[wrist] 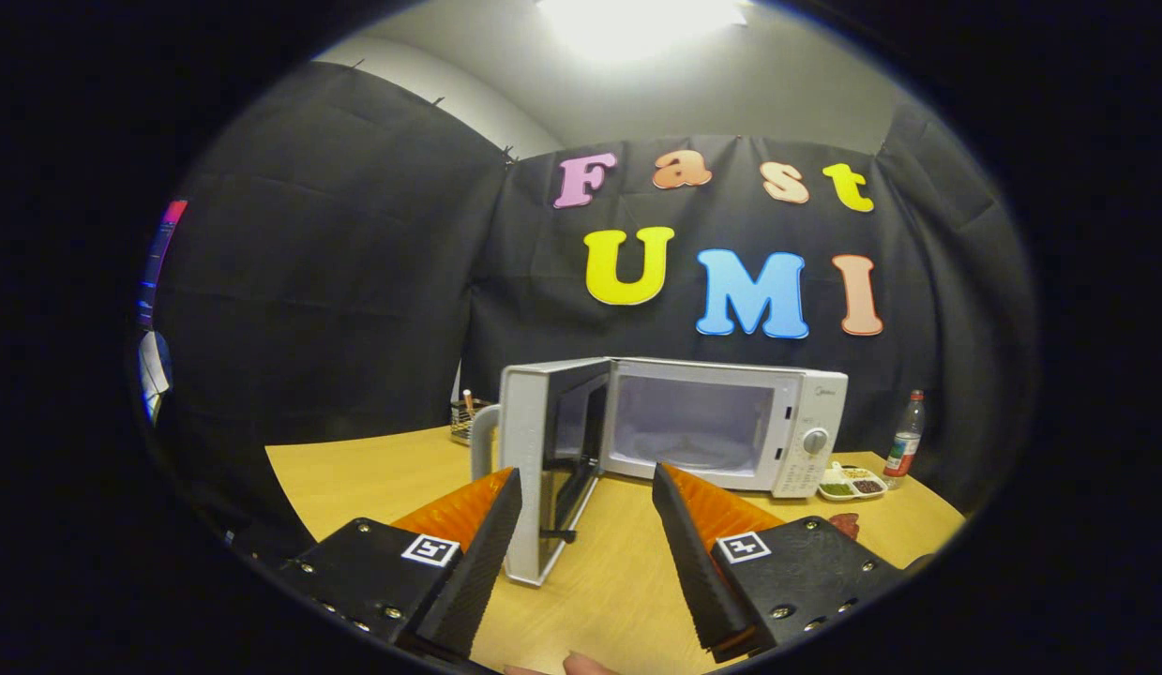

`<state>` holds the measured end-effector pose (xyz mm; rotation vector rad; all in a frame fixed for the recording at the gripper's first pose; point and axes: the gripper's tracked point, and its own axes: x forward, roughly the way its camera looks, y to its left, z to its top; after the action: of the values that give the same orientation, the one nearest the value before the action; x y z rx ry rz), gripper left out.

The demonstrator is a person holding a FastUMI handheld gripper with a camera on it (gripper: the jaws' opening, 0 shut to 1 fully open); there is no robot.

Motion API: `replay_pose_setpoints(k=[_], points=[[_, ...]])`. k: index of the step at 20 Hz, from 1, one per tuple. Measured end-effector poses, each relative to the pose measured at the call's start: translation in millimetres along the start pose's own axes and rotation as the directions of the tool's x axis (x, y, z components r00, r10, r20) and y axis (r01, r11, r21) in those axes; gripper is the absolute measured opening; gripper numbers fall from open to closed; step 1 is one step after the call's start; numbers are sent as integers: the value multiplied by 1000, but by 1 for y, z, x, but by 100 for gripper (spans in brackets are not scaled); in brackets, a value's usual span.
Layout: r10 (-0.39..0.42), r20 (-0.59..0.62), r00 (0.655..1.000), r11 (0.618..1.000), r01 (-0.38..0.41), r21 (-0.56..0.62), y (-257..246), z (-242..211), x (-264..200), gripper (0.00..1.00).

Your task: Open the microwave, put the food inside, and close the microwave door.

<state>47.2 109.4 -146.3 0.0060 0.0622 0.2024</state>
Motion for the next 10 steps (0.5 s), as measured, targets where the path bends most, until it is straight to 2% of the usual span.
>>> replay_pose_setpoints(k=[5,9,10], points=[[-105,-93,990,990,112,81,-93,-29,-19,85],[-183,-155,971,967,206,149,-156,-61,-27,85],[-225,-167,960,958,249,141,-176,-71,-28,85]])
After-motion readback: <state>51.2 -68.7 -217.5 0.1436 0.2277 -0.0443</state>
